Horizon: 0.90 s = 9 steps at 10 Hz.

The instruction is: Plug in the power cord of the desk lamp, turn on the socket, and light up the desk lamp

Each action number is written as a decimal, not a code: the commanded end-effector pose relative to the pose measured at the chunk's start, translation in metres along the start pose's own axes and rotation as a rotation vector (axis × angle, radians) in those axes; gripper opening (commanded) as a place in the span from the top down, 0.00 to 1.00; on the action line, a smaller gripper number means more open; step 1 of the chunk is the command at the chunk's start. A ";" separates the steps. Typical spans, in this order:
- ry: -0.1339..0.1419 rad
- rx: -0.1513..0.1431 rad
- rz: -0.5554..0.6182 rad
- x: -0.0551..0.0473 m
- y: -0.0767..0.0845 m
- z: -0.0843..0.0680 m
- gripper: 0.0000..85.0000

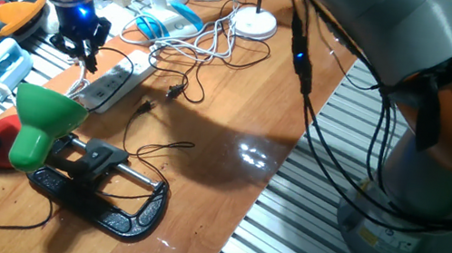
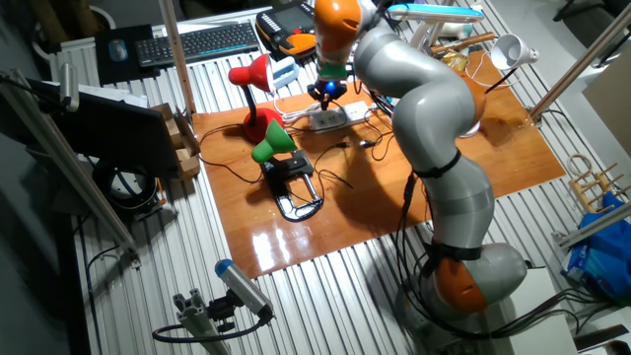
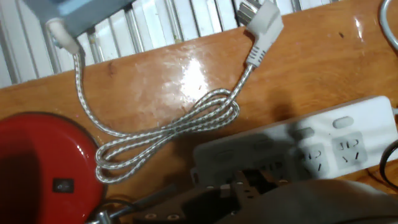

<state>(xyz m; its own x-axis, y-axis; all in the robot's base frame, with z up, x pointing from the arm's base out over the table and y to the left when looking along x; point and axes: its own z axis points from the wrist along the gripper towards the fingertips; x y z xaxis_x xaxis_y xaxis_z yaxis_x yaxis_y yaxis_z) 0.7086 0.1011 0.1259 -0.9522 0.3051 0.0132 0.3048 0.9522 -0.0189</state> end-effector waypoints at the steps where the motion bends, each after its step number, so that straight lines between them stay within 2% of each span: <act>1: 0.015 -0.001 0.061 0.001 -0.002 -0.001 1.00; 3: 0.015 -0.008 0.240 0.003 -0.009 0.000 1.00; 6: 0.049 -0.002 0.348 0.004 -0.016 0.005 1.00; 7: 0.073 -0.009 0.382 0.004 -0.018 0.005 1.00; 8: 0.078 -0.019 0.411 0.004 -0.018 0.006 1.00; 9: 0.084 -0.049 0.465 0.005 -0.019 0.007 1.00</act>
<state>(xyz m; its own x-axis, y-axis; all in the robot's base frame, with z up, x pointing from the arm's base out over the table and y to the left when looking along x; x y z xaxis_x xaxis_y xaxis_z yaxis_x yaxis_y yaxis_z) 0.6974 0.0846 0.1195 -0.8106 0.5775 0.0974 0.5808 0.8140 0.0072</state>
